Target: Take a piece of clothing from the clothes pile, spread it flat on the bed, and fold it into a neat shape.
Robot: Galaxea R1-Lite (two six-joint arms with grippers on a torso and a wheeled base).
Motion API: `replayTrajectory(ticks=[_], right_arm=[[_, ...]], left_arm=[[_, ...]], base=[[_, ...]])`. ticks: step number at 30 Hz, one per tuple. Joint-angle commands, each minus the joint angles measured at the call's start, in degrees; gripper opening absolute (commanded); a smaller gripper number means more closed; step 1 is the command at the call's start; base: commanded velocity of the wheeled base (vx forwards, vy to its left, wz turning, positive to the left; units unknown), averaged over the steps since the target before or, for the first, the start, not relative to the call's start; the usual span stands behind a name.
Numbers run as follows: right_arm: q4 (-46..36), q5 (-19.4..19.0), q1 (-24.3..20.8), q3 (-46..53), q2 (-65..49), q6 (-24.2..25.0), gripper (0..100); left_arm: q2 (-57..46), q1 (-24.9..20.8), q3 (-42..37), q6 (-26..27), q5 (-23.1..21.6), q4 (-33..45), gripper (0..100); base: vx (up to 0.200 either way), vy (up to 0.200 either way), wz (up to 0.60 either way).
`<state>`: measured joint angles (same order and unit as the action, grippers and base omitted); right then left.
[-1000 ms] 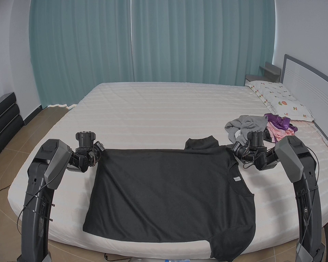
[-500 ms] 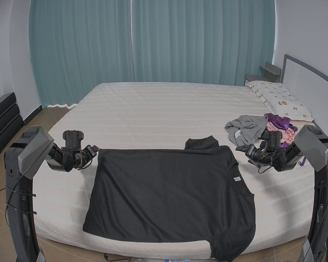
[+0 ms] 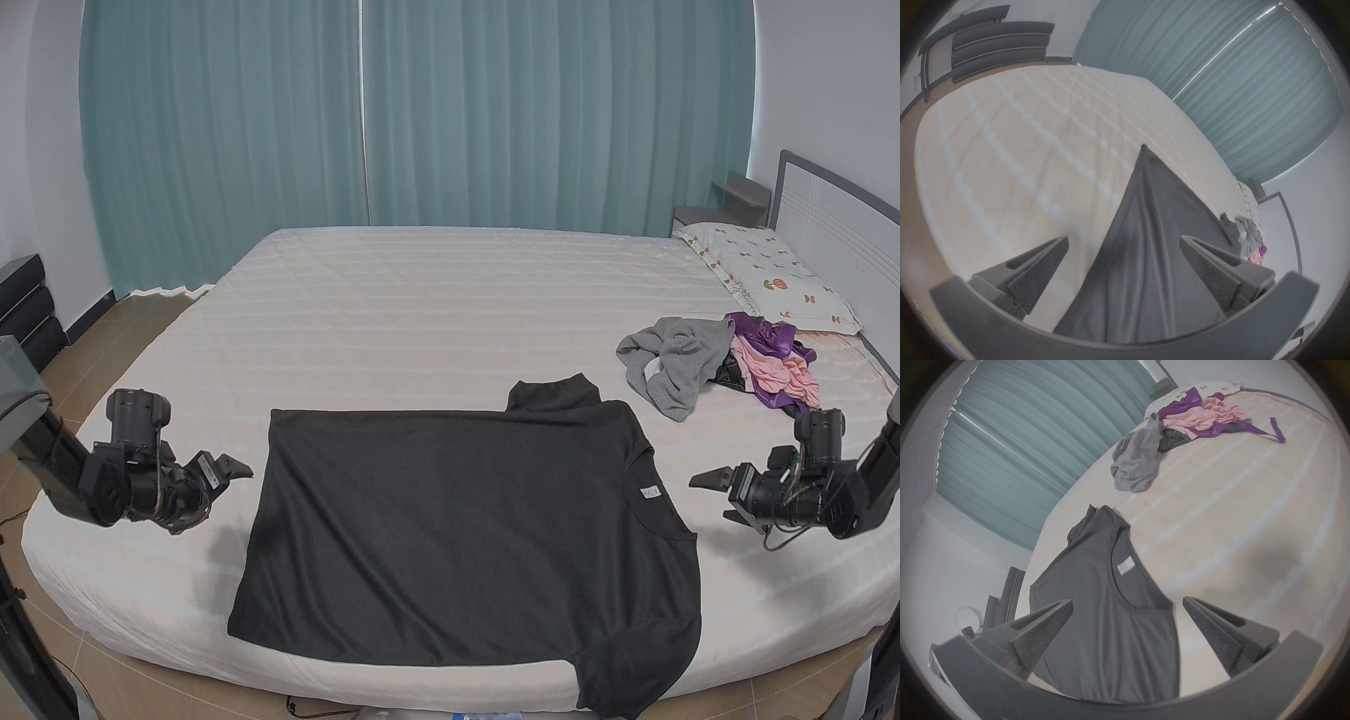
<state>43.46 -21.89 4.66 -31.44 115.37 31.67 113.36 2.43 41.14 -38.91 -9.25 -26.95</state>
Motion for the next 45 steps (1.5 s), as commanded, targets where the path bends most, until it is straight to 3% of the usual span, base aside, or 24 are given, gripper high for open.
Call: replayTrajectory(ticks=[1,7,14,26,35,45], right_arm=[[7.4,-1.6,1.6,14.6,-8.9,-2.2,100],[20.5,-4.7,1.8,23.4,-4.2,-1.9,100],[35.4,-6.1,0.8,31.4,3.3,-1.4,100],[38.4,-6.8,2.5,31.4,4.5,0.8,100],[38.0,-8.2,2.4,31.4,5.0,1.1,100],[38.3,-8.2,2.0,31.4,5.7,1.1,100]], left_arm=[[-14.3,-2.2,-13.2,-0.1,-3.5,-0.2,100],[-14.8,-8.1,-18.6,-2.2,-3.7,-0.4,100],[-8.3,-8.9,-18.6,-5.6,-3.3,-2.8,100],[-3.5,-8.1,-23.3,-5.6,-3.1,-11.9,100],[-0.1,-5.9,-22.9,-5.8,-3.1,-12.3,100],[6.0,-6.1,-23.0,-9.5,-1.8,-23.3,100]], base=[[0.000,0.000,0.00],[0.000,0.000,0.00],[-0.086,0.000,0.00],[-0.200,0.000,0.00],[0.000,0.000,0.00],[0.000,0.000,0.00]])
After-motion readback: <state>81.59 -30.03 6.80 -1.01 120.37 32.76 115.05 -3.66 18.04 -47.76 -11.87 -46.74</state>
